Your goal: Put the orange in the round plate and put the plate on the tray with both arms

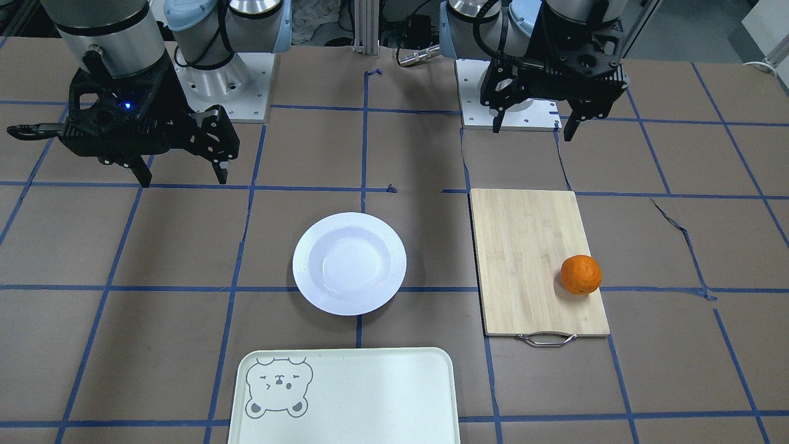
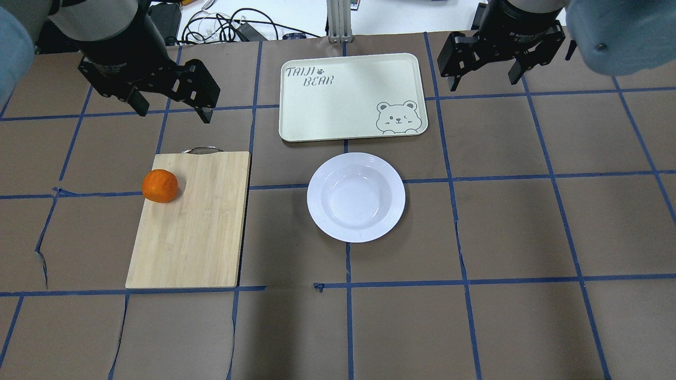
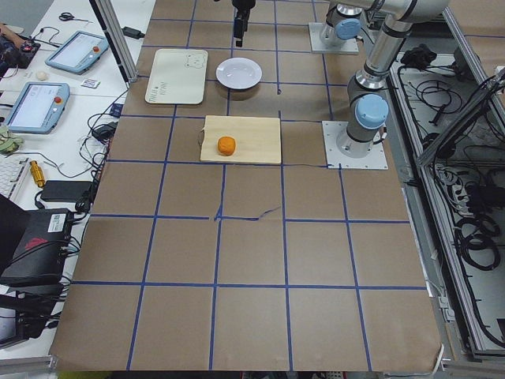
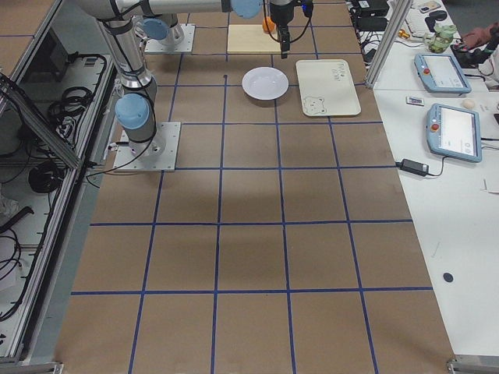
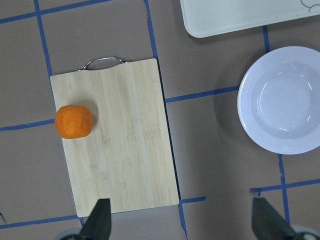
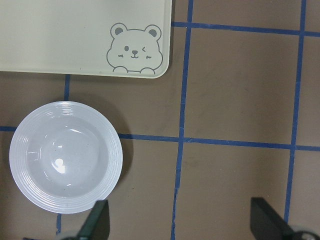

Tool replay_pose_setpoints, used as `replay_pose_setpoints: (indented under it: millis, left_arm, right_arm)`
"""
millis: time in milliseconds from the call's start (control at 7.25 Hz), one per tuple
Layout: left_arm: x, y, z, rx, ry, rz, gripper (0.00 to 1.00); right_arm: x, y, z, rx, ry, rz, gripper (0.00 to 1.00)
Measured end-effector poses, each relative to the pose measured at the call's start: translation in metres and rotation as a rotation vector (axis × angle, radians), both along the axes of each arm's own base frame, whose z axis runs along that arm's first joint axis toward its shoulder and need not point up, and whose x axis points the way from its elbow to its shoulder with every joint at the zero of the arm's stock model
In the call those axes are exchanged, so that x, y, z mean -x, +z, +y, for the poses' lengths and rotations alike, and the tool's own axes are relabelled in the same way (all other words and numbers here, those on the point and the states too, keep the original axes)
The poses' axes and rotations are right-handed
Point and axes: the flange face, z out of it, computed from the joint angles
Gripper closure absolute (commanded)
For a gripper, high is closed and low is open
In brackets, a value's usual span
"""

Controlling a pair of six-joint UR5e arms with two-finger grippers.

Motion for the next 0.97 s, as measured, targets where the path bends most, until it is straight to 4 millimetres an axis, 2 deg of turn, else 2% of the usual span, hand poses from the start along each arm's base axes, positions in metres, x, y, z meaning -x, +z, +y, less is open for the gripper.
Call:
replay_pose_setpoints:
  millis: [414, 966]
  left_arm:
    - [-0.0029, 0.0021, -0.0017, 0.004, 0.089, 0.018, 0.0]
    - [-0.0045, 0.0011, -0.0007, 0.0, 0.102, 0.014, 0.0]
  right_arm:
    - [0.0005, -0.0001, -0.0003, 0.001, -0.002, 0.0, 0.0]
    - [-0.0009, 0.0002, 0.0001, 0.003, -0.003, -0.002, 0.0]
